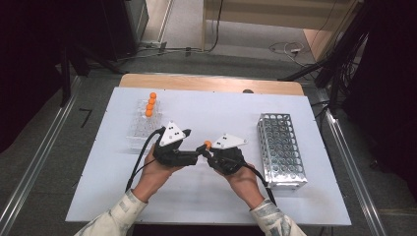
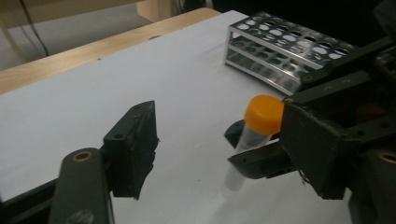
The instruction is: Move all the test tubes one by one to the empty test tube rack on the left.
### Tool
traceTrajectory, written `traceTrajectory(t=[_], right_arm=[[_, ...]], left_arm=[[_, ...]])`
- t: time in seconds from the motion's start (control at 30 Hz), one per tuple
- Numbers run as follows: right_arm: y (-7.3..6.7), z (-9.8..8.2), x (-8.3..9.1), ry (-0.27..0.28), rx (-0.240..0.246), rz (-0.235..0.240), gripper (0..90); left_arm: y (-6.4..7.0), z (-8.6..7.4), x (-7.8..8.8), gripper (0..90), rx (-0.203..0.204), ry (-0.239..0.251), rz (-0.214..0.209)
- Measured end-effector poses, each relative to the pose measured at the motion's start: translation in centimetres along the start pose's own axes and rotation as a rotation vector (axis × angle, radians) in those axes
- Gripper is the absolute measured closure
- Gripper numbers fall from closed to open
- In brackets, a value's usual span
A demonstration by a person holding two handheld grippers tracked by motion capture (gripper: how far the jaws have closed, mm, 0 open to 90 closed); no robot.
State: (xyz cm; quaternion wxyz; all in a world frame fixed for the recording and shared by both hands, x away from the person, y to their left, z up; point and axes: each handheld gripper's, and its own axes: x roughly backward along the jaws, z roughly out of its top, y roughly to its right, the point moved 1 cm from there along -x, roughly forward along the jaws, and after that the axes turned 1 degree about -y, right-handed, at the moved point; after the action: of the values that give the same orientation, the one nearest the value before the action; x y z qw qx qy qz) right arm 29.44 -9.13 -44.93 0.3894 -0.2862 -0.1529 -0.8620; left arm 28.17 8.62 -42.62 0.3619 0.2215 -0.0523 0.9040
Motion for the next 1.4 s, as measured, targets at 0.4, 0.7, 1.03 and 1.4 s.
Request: traceTrajectory(t=[0.4, 0.7, 1.03, 1.4], right_arm=[[-0.8, -0.1, -0.4, -0.012, 0.014, 0.022, 72.0], [-0.9, -0.1, -0.4, -0.014, 0.010, 0.027, 72.0], [-0.8, 0.0, -0.2, -0.011, -0.003, 0.054, 48.6], [0.2, -0.2, 0.3, -0.051, -0.040, 0.014, 17.5]], left_arm=[[0.8, -0.8, -0.8, 64.2, -0.055, -0.004, -0.061], [0.8, -0.9, -0.9, 68.7, -0.043, -0.017, -0.082], [0.2, -0.6, -0.4, 69.9, -0.027, -0.010, -0.070], [-3.4, 0.6, 2.3, 69.8, 0.089, 0.057, 0.005]])
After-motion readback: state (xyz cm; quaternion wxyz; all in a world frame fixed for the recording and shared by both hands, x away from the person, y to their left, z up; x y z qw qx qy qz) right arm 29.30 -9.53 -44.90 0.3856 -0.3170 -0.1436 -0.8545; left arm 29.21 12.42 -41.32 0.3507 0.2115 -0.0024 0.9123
